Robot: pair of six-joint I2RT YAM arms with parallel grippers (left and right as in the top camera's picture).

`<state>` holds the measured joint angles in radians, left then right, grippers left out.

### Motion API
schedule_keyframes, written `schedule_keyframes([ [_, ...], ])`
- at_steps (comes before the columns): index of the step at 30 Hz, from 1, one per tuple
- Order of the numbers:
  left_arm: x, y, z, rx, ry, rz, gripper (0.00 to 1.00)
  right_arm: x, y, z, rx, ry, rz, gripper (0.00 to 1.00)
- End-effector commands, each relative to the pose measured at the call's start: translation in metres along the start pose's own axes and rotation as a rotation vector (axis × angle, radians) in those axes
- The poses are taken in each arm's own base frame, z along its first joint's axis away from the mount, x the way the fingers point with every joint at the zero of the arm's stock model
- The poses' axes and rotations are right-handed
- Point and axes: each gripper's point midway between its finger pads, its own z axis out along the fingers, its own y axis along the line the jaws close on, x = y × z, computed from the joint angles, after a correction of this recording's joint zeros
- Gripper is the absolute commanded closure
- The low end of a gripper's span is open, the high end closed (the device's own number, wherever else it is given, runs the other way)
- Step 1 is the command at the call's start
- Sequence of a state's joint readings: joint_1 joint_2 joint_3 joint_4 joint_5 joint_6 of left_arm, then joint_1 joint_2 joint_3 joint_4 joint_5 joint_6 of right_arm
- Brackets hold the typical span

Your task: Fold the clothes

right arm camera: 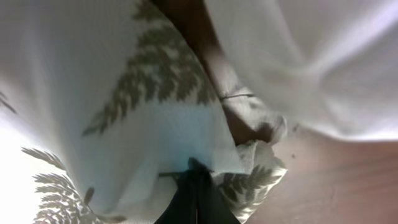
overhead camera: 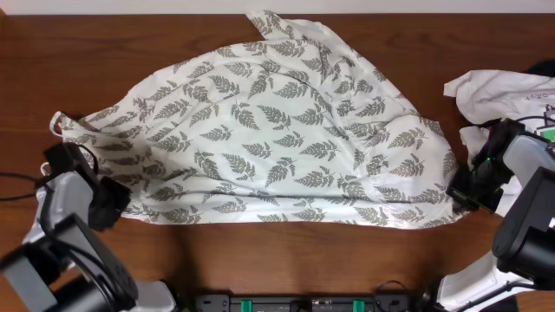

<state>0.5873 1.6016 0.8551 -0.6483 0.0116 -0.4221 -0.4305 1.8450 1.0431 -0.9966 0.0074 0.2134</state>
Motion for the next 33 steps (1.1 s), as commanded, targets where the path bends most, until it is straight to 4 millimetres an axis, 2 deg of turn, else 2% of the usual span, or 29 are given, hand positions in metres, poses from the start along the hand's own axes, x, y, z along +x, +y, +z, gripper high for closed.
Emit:
schedule_keyframes([
  [1,-0.020,-0.002,-0.024,0.021,-0.103,-0.013,0.72,0.017,-0.005,0.017,0.043,0.080,0.030,0.99],
  [5,-0.026,-0.002,-0.036,0.031,-0.151,-0.018,0.69,0.022,-0.009,0.016,0.065,0.099,0.040,0.99],
  [8,-0.027,-0.003,-0.040,0.039,-0.165,-0.018,0.57,0.025,-0.010,0.017,0.072,0.109,0.039,0.99],
  [12,-0.026,-0.008,-0.045,0.076,-0.166,-0.016,0.46,0.027,-0.010,0.018,0.072,0.112,0.038,0.99],
  [21,-0.030,-0.012,-0.050,0.101,-0.191,-0.017,0.46,0.035,-0.013,0.016,0.076,0.101,0.065,0.99],
  [33,-0.032,-0.013,-0.051,0.104,-0.196,-0.017,0.44,0.041,-0.015,0.027,0.078,0.098,0.067,0.99],
])
